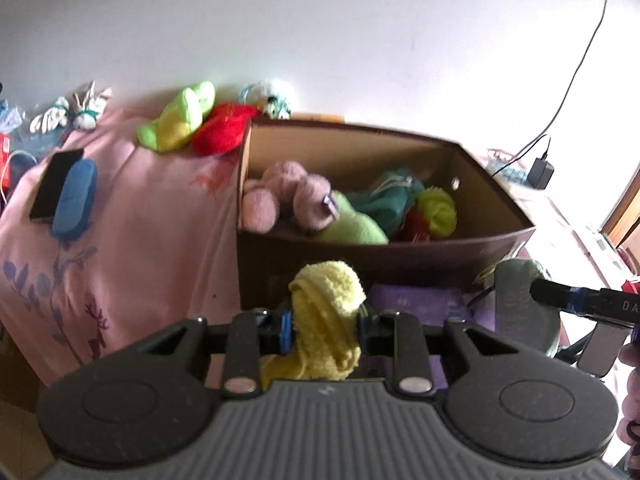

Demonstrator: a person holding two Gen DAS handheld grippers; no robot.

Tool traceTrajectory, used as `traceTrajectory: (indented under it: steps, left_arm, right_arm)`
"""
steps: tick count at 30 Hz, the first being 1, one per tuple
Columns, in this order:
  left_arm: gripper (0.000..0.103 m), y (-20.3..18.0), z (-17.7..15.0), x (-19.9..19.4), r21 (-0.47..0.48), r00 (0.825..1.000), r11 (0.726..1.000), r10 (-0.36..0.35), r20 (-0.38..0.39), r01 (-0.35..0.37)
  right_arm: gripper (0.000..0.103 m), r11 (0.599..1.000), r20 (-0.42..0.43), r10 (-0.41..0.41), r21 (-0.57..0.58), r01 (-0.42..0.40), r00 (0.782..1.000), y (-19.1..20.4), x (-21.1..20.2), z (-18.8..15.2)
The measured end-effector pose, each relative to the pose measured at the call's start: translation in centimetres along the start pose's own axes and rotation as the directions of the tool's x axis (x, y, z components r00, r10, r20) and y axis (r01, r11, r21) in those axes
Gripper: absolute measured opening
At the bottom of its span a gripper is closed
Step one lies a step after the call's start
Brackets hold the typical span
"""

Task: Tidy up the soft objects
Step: 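Lift the yellow towel with the left tool while the right tool carries the mint cloth to the box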

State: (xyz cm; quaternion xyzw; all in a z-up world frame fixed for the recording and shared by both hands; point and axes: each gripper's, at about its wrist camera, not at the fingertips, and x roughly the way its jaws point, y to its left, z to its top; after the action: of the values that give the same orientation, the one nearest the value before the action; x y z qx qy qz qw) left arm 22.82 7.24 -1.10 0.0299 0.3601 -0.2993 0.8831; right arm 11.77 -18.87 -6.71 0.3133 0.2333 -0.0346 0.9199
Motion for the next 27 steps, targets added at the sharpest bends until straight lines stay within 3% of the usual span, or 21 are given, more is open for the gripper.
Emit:
traceTrajectory:
  steps: [8,18,27]
  left_arm:
    - [0.029,-2.0,3.0,-2.7,0.084,0.997,0.996,-0.044,0.068,0.038]
    - [0.029,-4.5,8.9,-3.5,0.167,0.981,0.984,-0.088,0.172,0.06]
    - [0.029,-4.7,12.6,0.5,0.068,0.978,0.991,-0.125,0.168,0.115]
  right_arm:
    - [0.0,0.995,0.04,0.077,0.06,-0.079,0.996,0.0,-2.3,2.0]
    - [0.0,0.993,0.114,0.12,0.0,-0.121,0.986,1.4,-3.5,6.5]
    - [0.0,0.995,0.179,0.099,-0.048,-0.092,0.979,2.3,-0.6,10.9]
